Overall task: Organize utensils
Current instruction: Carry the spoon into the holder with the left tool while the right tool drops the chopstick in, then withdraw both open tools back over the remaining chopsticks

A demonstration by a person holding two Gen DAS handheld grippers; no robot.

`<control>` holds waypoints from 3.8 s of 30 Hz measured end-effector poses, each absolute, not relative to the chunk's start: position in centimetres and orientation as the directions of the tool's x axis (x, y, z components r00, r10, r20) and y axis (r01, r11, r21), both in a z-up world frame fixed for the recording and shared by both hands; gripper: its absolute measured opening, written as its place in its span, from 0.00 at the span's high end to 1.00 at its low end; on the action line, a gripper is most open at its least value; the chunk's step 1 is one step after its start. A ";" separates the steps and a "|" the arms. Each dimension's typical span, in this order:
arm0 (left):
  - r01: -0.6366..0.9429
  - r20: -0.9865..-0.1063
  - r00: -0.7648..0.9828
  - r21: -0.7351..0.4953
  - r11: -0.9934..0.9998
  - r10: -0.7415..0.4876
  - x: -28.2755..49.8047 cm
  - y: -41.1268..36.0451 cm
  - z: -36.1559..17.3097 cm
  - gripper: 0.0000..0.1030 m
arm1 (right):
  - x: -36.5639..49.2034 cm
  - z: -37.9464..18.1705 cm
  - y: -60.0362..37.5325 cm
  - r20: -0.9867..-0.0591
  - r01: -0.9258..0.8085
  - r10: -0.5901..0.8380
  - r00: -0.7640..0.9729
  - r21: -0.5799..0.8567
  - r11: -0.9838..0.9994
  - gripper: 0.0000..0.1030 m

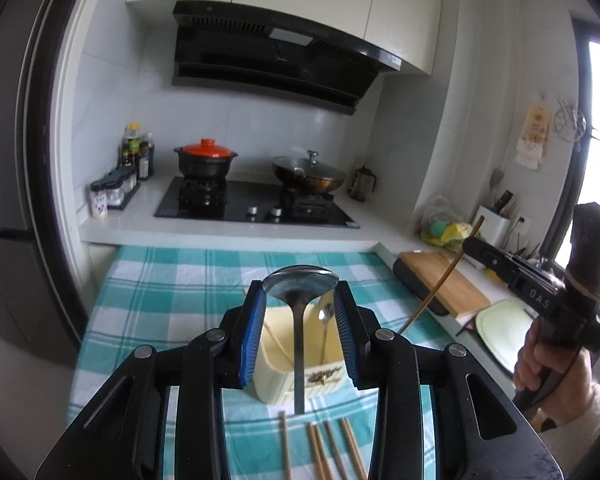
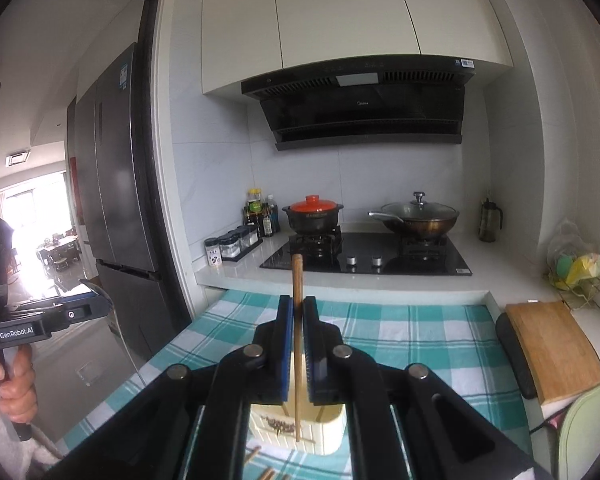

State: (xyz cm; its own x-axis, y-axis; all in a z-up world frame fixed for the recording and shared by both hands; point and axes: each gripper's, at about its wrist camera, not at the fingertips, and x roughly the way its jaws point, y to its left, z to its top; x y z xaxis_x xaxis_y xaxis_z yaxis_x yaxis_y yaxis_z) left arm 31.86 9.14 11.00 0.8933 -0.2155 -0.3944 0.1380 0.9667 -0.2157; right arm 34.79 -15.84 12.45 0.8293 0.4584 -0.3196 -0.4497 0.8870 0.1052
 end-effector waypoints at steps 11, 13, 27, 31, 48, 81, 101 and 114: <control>0.058 -0.501 0.847 -0.242 0.969 -0.176 43.7 7.6 5.2 0.66 | 43.9 4.9 -11.3 -0.448 -0.482 0.458 0.768 0.065 0.874 0.95; 0.036 -0.545 0.822 -0.242 0.970 -0.167 45.3 7.3 3.3 0.66 | 45.7 2.6 -10.5 -0.525 -0.486 0.450 0.722 0.077 0.871 0.95; -0.048 -0.707 0.699 -0.190 0.981 -0.103 50.9 6.4 -3.8 0.63 | 50.7 -1.7 -10.4 -0.687 -0.386 0.417 0.595 0.211 0.898 0.47; -0.027 -0.672 0.731 -0.199 0.980 -0.116 47.2 7.8 -1.8 0.42 | 47.7 1.8 -12.0 -0.636 -0.404 0.416 0.650 0.174 0.898 0.40; 0.016 -0.681 0.729 -0.092 0.996 -0.074 19.0 5.6 -4.4 0.07 | 20.5 -3.9 -18.1 -0.713 -0.354 0.304 0.632 0.084 0.932 0.26; -0.037 -0.725 0.687 -0.088 0.995 -0.038 15.1 -0.8 -12.3 0.07 | 13.0 -10.9 -17.9 -0.753 -0.210 0.082 0.653 -0.077 0.975 0.26; -0.035 -0.751 0.659 -0.082 0.996 -0.039 15.8 -0.9 -13.6 0.07 | 13.8 -12.0 -18.5 -0.771 -0.187 0.040 0.636 -0.103 0.977 0.26; -0.038 -0.762 0.647 -0.073 0.997 -0.031 16.0 -0.8 -14.0 0.07 | 14.0 -12.0 -18.4 -0.772 -0.183 0.023 0.636 -0.122 0.975 0.26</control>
State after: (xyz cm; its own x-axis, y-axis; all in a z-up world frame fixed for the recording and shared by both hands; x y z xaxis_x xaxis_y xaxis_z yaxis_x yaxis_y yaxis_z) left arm 15.96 -0.80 -14.03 0.6474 -0.0313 -0.7615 -0.0381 0.9966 -0.0734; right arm 13.96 -18.42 -12.03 0.6355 0.0226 -0.7717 -0.1832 0.9755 -0.1223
